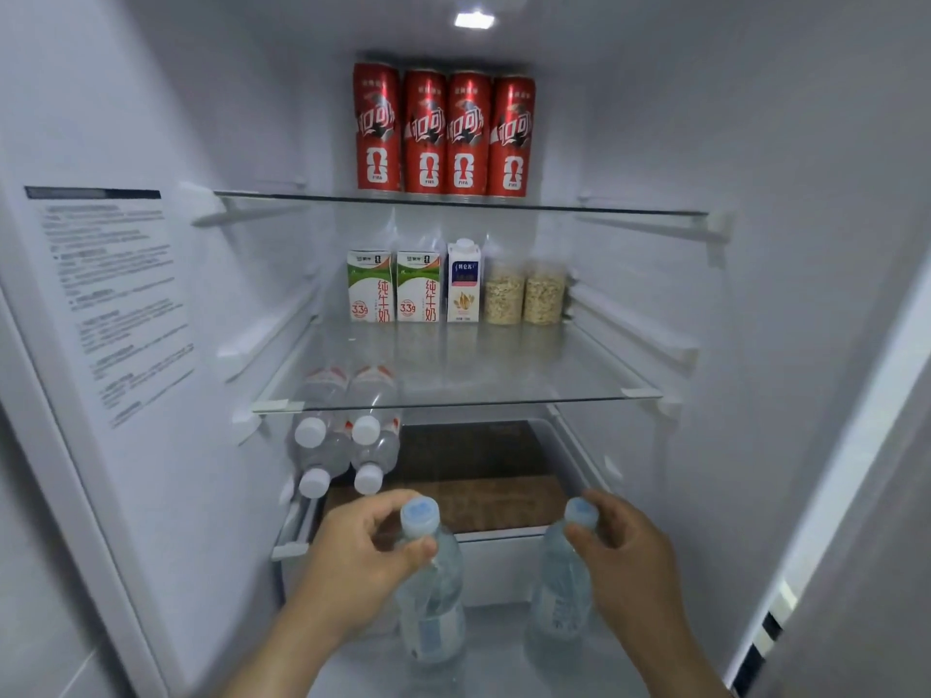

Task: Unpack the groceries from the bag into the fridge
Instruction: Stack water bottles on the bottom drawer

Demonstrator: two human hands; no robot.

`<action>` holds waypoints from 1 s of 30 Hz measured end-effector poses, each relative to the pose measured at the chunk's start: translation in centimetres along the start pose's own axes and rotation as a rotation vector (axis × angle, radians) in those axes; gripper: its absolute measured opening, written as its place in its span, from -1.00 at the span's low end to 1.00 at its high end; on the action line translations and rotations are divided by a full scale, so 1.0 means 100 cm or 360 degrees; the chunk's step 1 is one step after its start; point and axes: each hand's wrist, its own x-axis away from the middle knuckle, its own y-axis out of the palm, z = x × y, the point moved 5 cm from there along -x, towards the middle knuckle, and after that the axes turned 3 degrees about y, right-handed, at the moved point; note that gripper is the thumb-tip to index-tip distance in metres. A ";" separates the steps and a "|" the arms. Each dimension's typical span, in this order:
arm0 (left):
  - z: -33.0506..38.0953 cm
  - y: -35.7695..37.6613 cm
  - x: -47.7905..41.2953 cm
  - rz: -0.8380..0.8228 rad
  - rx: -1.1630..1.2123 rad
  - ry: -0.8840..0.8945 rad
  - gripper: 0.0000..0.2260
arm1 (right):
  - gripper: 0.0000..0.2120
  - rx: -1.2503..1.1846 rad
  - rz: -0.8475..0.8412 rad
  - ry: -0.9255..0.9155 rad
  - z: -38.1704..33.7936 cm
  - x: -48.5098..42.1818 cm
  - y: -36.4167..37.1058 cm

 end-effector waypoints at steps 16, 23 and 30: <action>0.000 -0.009 0.002 0.0042 0.0018 0.0044 -0.57 | -0.51 0.0215 0.0309 -0.0533 -0.044 0.045 -0.009; 0.047 -0.027 0.005 0.0166 0.0151 0.0286 -0.68 | -0.50 0.0355 -0.0662 -0.0377 -0.046 0.060 0.041; 0.081 -0.038 0.010 0.0258 0.0339 0.0502 -0.68 | -0.54 0.0304 -0.0692 -0.0503 -0.073 0.060 0.056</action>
